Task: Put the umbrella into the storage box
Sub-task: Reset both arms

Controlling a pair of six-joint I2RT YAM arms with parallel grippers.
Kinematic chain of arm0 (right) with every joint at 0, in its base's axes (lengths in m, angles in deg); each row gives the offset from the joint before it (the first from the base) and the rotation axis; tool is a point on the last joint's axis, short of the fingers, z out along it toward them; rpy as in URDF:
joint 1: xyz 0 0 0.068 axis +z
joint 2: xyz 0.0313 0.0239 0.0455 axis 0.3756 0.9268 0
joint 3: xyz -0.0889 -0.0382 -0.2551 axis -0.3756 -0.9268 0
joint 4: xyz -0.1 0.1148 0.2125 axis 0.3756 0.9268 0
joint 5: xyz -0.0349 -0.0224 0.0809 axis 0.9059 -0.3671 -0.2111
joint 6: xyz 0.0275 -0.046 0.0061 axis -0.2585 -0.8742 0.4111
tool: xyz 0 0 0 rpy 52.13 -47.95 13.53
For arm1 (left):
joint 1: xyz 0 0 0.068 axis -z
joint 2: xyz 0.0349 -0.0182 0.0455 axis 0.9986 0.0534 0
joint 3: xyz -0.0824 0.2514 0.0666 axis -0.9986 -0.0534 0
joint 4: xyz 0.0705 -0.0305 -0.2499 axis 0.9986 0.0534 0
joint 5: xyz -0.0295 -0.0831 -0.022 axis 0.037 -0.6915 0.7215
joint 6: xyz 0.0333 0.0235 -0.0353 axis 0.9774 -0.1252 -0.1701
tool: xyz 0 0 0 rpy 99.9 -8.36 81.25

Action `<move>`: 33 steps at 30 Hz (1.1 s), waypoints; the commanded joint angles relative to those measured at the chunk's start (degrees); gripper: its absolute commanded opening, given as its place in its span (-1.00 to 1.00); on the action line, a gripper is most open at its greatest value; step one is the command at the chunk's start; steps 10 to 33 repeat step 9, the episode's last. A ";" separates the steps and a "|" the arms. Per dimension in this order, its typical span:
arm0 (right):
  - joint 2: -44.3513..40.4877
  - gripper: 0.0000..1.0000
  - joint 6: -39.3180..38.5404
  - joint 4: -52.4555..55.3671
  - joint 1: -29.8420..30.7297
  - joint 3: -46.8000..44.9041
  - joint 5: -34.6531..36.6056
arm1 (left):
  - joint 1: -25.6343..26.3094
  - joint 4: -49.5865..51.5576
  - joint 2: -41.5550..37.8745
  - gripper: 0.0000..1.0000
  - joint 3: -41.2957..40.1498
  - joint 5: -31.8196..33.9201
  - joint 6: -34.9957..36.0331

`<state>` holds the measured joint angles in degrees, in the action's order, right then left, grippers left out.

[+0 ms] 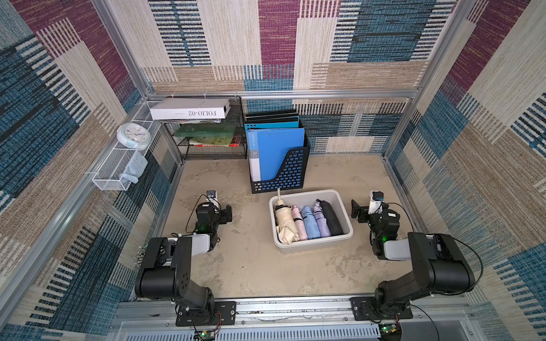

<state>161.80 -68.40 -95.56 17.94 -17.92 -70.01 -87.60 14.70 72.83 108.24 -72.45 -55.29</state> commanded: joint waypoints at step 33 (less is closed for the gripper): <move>-0.29 0.99 -0.37 -1.16 0.04 -0.01 -0.45 | -0.21 -1.56 -0.25 0.99 0.18 -0.88 -0.43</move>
